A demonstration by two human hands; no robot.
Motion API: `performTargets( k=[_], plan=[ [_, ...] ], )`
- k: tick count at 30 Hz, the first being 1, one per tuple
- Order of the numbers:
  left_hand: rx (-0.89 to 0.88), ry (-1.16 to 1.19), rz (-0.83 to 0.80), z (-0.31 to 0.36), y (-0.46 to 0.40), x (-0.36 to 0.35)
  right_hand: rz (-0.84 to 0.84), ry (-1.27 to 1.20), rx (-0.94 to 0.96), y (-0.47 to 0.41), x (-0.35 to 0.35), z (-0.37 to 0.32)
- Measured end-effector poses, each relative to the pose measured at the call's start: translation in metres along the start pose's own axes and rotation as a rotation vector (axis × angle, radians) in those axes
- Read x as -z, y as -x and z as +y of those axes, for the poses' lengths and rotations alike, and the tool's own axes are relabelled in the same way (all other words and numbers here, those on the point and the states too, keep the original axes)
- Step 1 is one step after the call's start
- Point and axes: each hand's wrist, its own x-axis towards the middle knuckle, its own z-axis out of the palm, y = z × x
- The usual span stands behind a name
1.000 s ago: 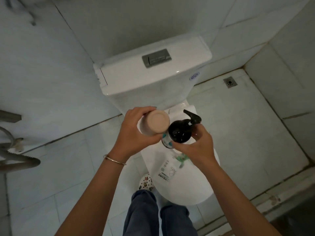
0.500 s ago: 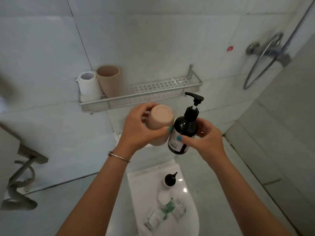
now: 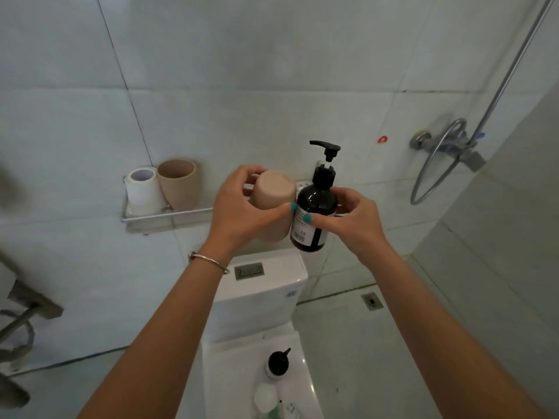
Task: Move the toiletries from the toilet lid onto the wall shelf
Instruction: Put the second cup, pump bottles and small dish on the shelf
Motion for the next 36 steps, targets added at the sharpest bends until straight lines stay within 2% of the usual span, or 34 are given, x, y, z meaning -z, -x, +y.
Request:
performTargets(
  k=[4,6,12,19,26,31,36],
  plan=[
    [0.028,-0.026,0.062,0.005,0.007,-0.019,-0.053,-0.019,-0.005,-0.011,0.015,0.015],
    [0.044,-0.058,0.147,0.016,0.011,-0.035,-0.134,-0.018,0.008,-0.022,0.031,0.017],
    [0.056,-0.108,0.175,0.024,-0.002,-0.038,-0.157,-0.023,0.017,-0.044,0.033,0.013],
    [0.047,-0.144,0.203,0.005,-0.029,-0.04,-0.179,-0.034,0.057,-0.076,0.018,0.02],
    [0.082,-0.145,0.264,-0.02,-0.094,-0.066,-0.277,0.03,0.133,-0.171,0.017,0.034],
    [0.196,-0.109,0.347,-0.05,-0.126,-0.082,-0.38,0.067,0.16,-0.231,0.012,0.059],
    [0.238,-0.118,0.393,-0.077,-0.133,-0.085,-0.39,0.04,0.139,-0.255,0.013,0.093]
  ],
)
